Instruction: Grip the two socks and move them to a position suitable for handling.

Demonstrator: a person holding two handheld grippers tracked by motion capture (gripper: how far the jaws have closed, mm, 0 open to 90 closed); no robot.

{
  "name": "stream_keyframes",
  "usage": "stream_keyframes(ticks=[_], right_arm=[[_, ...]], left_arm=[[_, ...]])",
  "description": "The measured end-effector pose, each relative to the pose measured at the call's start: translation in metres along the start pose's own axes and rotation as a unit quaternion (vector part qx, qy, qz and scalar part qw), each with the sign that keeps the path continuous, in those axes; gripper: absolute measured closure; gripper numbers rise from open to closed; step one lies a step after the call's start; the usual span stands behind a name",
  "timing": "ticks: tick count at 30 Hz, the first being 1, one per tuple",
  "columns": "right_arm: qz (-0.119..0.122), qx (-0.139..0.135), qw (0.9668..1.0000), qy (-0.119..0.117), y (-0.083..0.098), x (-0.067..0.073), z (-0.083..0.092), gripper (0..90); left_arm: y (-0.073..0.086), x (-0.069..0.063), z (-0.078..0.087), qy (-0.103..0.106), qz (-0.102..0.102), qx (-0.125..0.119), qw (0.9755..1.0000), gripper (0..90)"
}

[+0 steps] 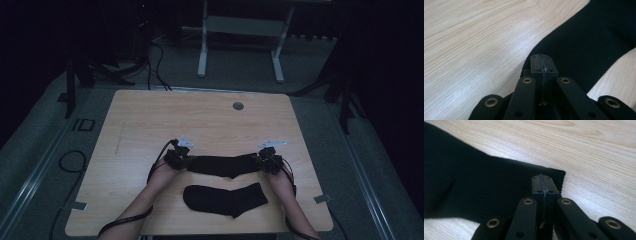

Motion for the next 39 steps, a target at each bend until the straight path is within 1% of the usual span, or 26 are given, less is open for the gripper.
stream_keyframes(ticks=[1,4,5,9,11,14,16,17,18,20,21,23,24,25,26,27,29,30,31,32,33,35,36,37,38,39], right_arm=[[0.0,0.001,1.0,-0.001,0.0,0.0,0.0,89.6],[0.004,0.001,1.0,-0.002,-0.002,0.0,-0.002,89.0],[0.002,0.0,1.0,-0.004,-0.004,0.0,-0.004,88.6],[-0.001,-0.006,1.0,-0.001,-0.01,-0.001,-0.01,88.6],[-0.003,-0.006,1.0,0.0,-0.013,-0.001,-0.012,88.6],[0.002,-0.006,1.0,0.002,-0.014,0.001,-0.013,87.9],[0.003,-0.005,1.0,-0.004,-0.014,0.001,-0.013,85.7],[0.004,-0.005,1.0,-0.005,-0.014,0.002,-0.013,84.5],[0.004,-0.003,1.0,-0.007,-0.014,0.002,-0.013,82.3],[0.006,0.0,0.9999,-0.011,-0.015,0.005,-0.012,77.6],[0.007,0.001,0.9999,-0.014,-0.015,0.007,-0.011,73.6],[0.013,0.003,0.9994,-0.031,-0.015,0.011,-0.007,64.6],[0.018,0.007,0.9991,-0.037,-0.014,0.013,-0.006,58.1],[0.026,0.015,0.9986,-0.043,-0.013,0.015,-0.005,52.8],[0.034,0.019,0.9981,-0.048,-0.012,0.018,-0.003,49.5],[0.04,0.016,0.9978,-0.049,-0.011,0.02,-0.001,47.8],[0.05,0.009,0.9974,-0.051,-0.009,0.023,0.005,46.5],[0.053,0.006,0.9975,-0.047,-0.009,0.023,0.008,45.8],[0.054,0.006,0.9974,-0.048,-0.009,0.024,0.01,45.1],[0.049,0.006,0.9974,-0.052,-0.009,0.024,0.013,42.6],[0.045,0.005,0.9973,-0.057,-0.009,0.023,0.015,42.4],[0.039,-0.002,0.9977,-0.056,-0.008,0.022,0.021,41.1],[0.038,-0.005,0.9977,-0.057,-0.008,0.021,0.025,44.4],[0.038,-0.005,0.9977,-0.057,-0.008,0.021,0.025,44.4],[0.032,0.001,0.9976,-0.061,-0.006,0.02,0.028,43.1],[0.026,-0.003,0.9975,-0.066,-0.006,0.019,0.032,43.5]], left_arm=[[0.001,0.001,0.001,0.001,-0.002,0.002,1.0,89.5],[0.002,0.003,0.002,-0.004,0.001,0.003,1.0,89.4],[0.004,0.004,0.003,-0.003,0.006,0.001,1.0,89.4],[0.005,0.006,0.003,-0.005,0.012,-0.005,0.9999,89.4],[0.005,0.007,0.003,-0.003,0.016,-0.006,0.9999,89.3],[0.004,0.007,0.003,-0.003,0.017,-0.003,0.9998,89.2],[0.005,0.007,0.003,-0.001,0.018,-0.004,0.9998,89.1],[0.005,0.007,0.003,0.005,0.023,-0.009,0.9997,88.2],[0.004,0.006,0.003,0.017,0.024,-0.016,0.9995,83.7],[0.002,0.004,0.007,0.032,0.008,-0.03,0.999,75.3],[0.001,0.003,0.01,0.037,0.003,-0.037,0.9986,67.4],[0.0,0.003,0.018,0.037,0.005,-0.05,0.9981,58.7],[0.0,0.002,0.022,0.038,0.008,-0.054,0.9978,54.4],[0.0,0.002,0.025,0.035,0.009,-0.053,0.998,50.9],[0.0,0.001,0.027,0.031,0.009,-0.053,0.9981,50.0],[0.0,0.0,0.03,0.03,0.009,-0.055,0.998,50.0],[0.001,-0.003,0.036,0.024,0.005,-0.054,0.9982,50.0],[0.002,-0.005,0.039,0.023,0.003,-0.054,0.9983,49.9],[0.003,-0.007,0.041,0.02,0.005,-0.052,0.9984,48.0],[0.004,-0.009,0.044,0.019,0.006,-0.051,0.9985,45.7],[0.005,-0.012,0.046,0.02,0.004,-0.051,0.9985,45.5],[0.009,-0.017,0.052,0.02,0.001,-0.053,0.9984,44.1],[0.011,-0.02,0.055,0.019,0.0,-0.053,0.9984,43.3],[0.011,-0.02,0.055,0.019,0.0,-0.053,0.9984,43.3],[0.013,-0.021,0.058,0.018,0.0,-0.053,0.9984,43.3],[0.016,-0.025,0.063,0.021,0.006,-0.054,0.9983,43.1]])
Point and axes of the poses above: each handheld gripper's, and its own axes: z roughly backward along the jaws, y roughly out of its underside, x roughly to its left, the point moved 4 cm from there along -z, roughly forward along the jaws, and after that the axes turned 14 degrees about -z, right-handed, at the moved point
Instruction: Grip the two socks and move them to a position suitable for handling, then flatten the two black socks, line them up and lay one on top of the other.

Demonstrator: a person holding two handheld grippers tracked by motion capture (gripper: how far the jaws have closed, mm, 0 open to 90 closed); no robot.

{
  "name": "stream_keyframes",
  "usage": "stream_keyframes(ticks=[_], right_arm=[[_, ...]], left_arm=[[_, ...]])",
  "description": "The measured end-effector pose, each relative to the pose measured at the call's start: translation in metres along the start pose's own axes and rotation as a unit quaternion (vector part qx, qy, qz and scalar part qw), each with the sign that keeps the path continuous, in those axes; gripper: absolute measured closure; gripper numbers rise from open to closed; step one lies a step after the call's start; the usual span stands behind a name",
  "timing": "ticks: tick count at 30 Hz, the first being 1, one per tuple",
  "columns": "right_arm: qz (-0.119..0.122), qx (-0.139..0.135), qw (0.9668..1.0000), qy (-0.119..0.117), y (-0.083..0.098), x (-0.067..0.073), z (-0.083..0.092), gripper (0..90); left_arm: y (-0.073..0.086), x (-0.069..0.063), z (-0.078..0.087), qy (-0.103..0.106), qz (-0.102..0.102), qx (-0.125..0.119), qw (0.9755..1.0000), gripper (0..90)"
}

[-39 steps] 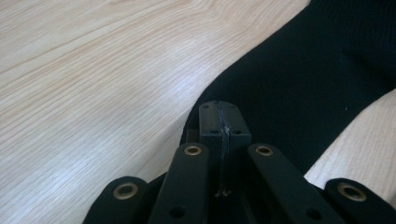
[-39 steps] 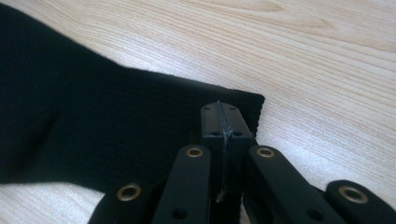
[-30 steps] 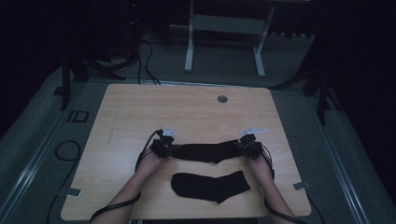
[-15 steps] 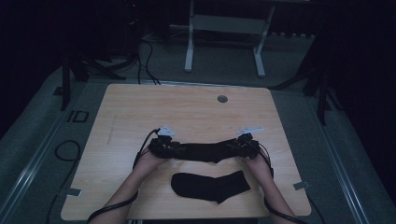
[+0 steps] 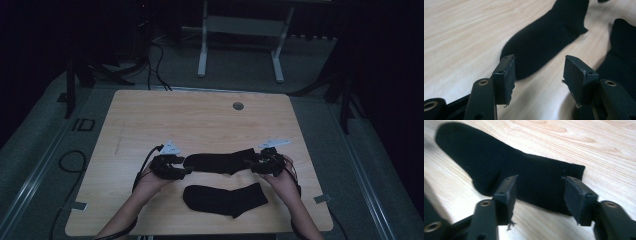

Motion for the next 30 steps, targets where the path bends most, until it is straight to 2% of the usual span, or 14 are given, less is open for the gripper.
stream_keyframes(ticks=[2,9,10,11,13,17,20,23,27,30], right_arm=[[0.0,-0.01,1.0,0.001,0.003,0.0,0.011,39.4],[0.002,-0.033,0.9994,-0.012,0.018,0.005,0.045,42.6],[0.002,-0.033,0.9994,-0.012,0.018,0.005,0.045,42.6],[0.005,-0.033,0.9994,-0.013,0.021,0.007,0.048,42.8],[0.009,-0.021,0.9996,-0.015,0.034,0.011,0.055,45.0],[0.006,-0.001,0.9999,-0.015,0.053,0.013,0.057,46.3],[0.001,0.011,0.9998,-0.014,0.065,0.013,0.053,46.6],[-0.008,0.024,0.9996,-0.009,0.076,0.01,0.047,47.8],[-0.009,0.036,0.9993,0.003,0.087,0.009,0.044,49.4],[-0.006,0.041,0.999,0.016,0.092,0.011,0.043,50.5]], left_arm=[[0.002,-0.003,0.005,0.002,0.002,-0.002,1.0,39.6],[0.004,-0.024,0.024,0.012,-0.009,-0.007,0.9999,38.3],[0.004,-0.024,0.024,0.012,-0.009,-0.007,0.9999,38.2],[0.006,-0.03,0.027,0.013,-0.009,-0.004,0.9999,38.2],[0.01,-0.035,0.027,0.019,0.001,-0.002,0.9998,35.4],[0.02,-0.047,0.023,0.022,0.007,0.011,0.9997,35.0],[0.025,-0.055,0.018,0.022,0.013,0.018,0.9995,31.2],[0.029,-0.061,0.013,0.03,0.01,0.029,0.9991,31.4],[0.032,-0.063,0.009,0.033,0.009,0.037,0.9987,36.1],[0.035,-0.063,0.008,0.035,0.009,0.035,0.9987,47.5]])
Point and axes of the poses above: each handheld gripper's, and its own axes: z roughly backward along the jaws, y roughly out of its underside, x roughly to its left, the point moved 4 cm from there along -z, roughly forward along the jaws, and after that the axes turned 14 degrees about -z, right-handed, at the moved point
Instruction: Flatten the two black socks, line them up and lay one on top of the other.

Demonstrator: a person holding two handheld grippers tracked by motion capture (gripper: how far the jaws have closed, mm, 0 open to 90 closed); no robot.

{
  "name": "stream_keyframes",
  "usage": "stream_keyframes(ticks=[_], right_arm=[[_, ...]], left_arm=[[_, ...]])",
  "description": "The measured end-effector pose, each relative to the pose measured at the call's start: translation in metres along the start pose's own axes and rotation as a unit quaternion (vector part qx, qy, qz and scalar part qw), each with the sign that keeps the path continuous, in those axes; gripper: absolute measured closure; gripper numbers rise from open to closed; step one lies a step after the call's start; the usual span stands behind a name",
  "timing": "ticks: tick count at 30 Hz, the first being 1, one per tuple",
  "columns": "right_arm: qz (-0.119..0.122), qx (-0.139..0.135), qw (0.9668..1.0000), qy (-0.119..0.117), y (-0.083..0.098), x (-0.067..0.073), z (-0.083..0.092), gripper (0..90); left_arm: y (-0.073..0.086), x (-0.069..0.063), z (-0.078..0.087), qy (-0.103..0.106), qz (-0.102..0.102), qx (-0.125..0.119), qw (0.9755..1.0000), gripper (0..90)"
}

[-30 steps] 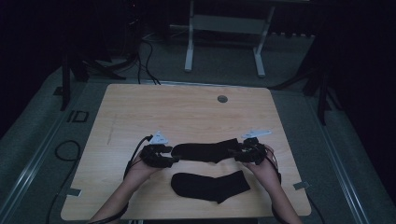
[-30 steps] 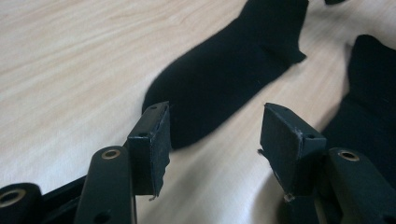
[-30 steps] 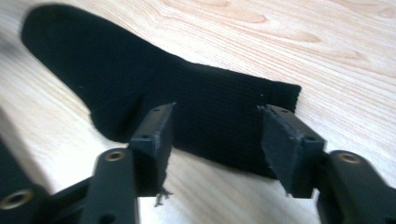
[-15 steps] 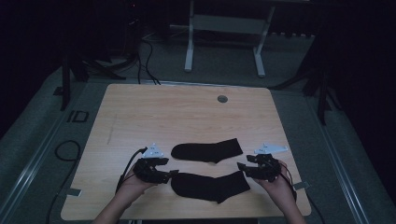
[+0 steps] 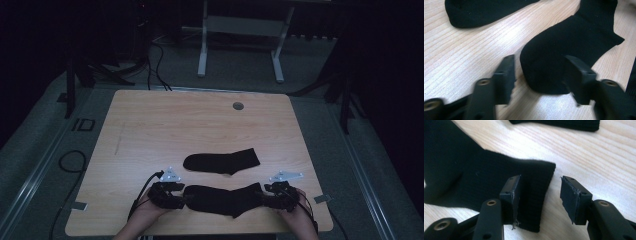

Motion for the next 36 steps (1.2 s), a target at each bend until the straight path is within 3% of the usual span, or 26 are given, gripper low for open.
stream_keyframes(ticks=[5,9,14,16,20,28,36], right_arm=[[-0.001,0.007,0.9999,0.01,0.003,-0.001,-0.004,54.1],[0.001,0.004,0.9999,0.017,0.003,-0.001,-0.004,61.3],[0.005,0.002,0.9998,0.02,0.004,-0.001,-0.004,67.2],[0.006,0.002,0.9998,0.021,0.004,0.0,-0.004,69.0],[0.005,0.0,0.9998,0.018,0.004,0.0,-0.004,75.5],[0.007,0.001,0.9999,0.013,0.004,0.005,-0.002,82.1],[0.019,-0.016,0.9997,-0.007,-0.002,0.024,0.021,82.4]], left_arm=[[0.005,0.001,-0.004,-0.015,0.01,0.014,0.9997,54.4],[0.005,0.006,-0.005,-0.021,0.017,0.014,0.9995,54.7],[0.003,0.006,-0.012,-0.006,0.015,0.02,0.9997,58.6],[0.002,0.006,-0.015,-0.001,0.011,0.021,0.9997,63.7],[0.001,0.004,-0.017,-0.002,0.008,0.024,0.9997,84.8],[0.001,0.0,-0.01,-0.004,-0.001,0.023,0.9997,87.1],[-0.001,-0.007,0.014,-0.005,-0.012,0.016,0.9998,87.1]])
Point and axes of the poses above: each handheld gripper's, and its own axes: z roughly backward along the jaws, y roughly out of its underside, x roughly to its left, the point moved 4 cm from there along -z, roughly forward along the jaws, and after that the axes turned 14 degrees about -z, right-handed, at the moved point
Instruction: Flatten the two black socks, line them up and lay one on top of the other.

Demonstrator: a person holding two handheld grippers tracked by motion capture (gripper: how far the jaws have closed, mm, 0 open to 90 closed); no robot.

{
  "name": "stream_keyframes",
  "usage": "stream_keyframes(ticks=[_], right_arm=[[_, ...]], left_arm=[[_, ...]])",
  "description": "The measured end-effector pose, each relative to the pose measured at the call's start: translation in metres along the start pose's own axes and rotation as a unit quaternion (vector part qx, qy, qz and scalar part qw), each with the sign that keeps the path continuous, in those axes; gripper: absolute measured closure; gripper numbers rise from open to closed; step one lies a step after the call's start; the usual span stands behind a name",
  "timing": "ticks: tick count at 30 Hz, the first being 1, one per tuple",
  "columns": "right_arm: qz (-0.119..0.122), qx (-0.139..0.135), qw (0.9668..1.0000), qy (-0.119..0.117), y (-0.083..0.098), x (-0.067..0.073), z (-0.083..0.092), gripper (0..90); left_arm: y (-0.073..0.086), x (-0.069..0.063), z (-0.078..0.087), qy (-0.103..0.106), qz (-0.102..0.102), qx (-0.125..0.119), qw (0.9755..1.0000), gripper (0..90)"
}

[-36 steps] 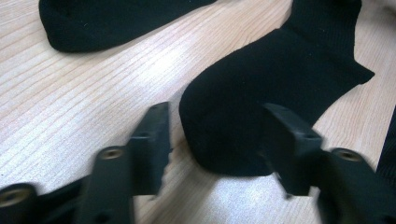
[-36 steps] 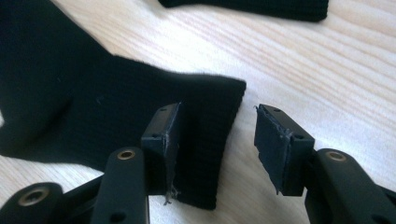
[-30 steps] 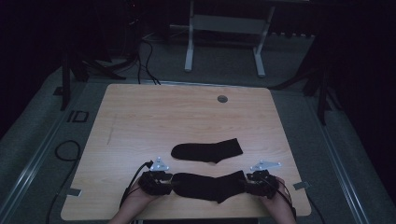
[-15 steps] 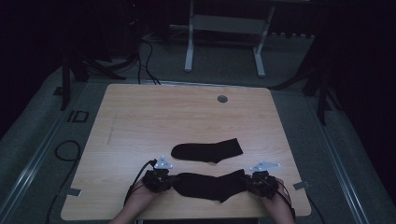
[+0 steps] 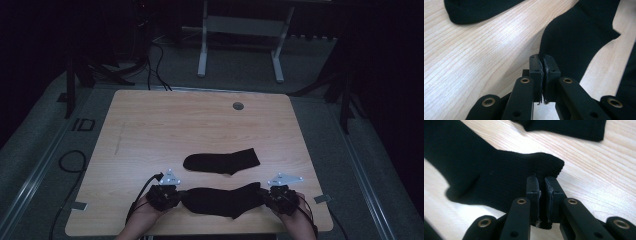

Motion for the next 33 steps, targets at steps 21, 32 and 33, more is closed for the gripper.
stream_keyframes(ticks=[21,32,33], right_arm=[[0.021,-0.082,0.9964,0.006,-0.082,0.0,0.028,82.6],[0.008,-0.079,0.9967,0.016,-0.127,-0.015,0.009,82.6],[0.006,-0.075,0.9971,0.017,-0.128,-0.017,0.005,82.6]], left_arm=[[-0.059,0.056,0.033,-0.041,0.008,-0.021,0.9989,87.2],[-0.09,0.1,0.024,-0.06,0.019,0.003,0.998,87.1],[-0.09,0.102,0.022,-0.061,0.021,0.006,0.9979,87.1]])
Point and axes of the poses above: each handheld gripper's, and its own axes: z roughly backward along the jaws, y roughly out of its underside, x roughly to its left, the point moved 4 cm from there along -z, roughly forward along the jaws, and after that the axes turned 14 degrees about -z, right-handed, at the moved point
